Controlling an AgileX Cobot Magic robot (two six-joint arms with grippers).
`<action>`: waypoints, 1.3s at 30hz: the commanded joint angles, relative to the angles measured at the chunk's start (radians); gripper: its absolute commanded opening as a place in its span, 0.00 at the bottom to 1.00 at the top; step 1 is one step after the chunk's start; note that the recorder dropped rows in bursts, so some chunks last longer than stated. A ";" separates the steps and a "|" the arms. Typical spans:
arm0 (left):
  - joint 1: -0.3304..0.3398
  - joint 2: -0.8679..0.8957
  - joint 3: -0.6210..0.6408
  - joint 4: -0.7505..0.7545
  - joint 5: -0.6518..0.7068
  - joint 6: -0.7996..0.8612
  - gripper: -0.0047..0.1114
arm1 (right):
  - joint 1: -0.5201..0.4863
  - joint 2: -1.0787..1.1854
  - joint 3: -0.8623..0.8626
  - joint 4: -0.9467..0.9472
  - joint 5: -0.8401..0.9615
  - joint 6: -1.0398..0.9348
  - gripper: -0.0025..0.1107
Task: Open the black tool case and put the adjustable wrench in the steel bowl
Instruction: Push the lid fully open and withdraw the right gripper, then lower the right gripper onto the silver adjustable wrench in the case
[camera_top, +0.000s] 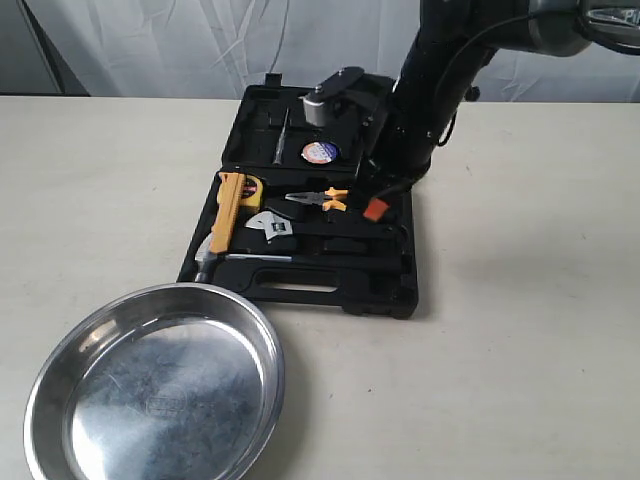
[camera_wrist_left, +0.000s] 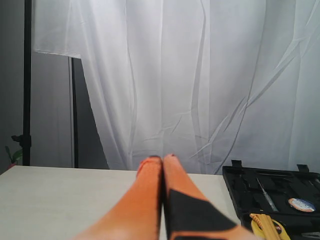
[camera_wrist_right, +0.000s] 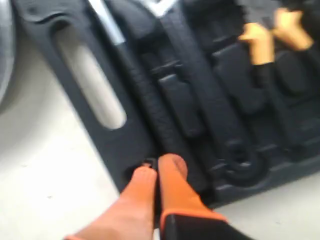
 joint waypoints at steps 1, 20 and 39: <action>-0.003 0.005 -0.004 0.004 -0.005 -0.001 0.04 | 0.080 0.035 0.002 0.164 0.018 -0.190 0.02; -0.003 0.005 -0.004 0.004 -0.005 -0.001 0.04 | 0.053 0.078 0.002 0.193 -0.960 -0.105 0.02; -0.003 0.005 -0.004 0.004 -0.005 -0.001 0.04 | -0.067 0.078 0.002 0.036 -0.139 0.138 0.02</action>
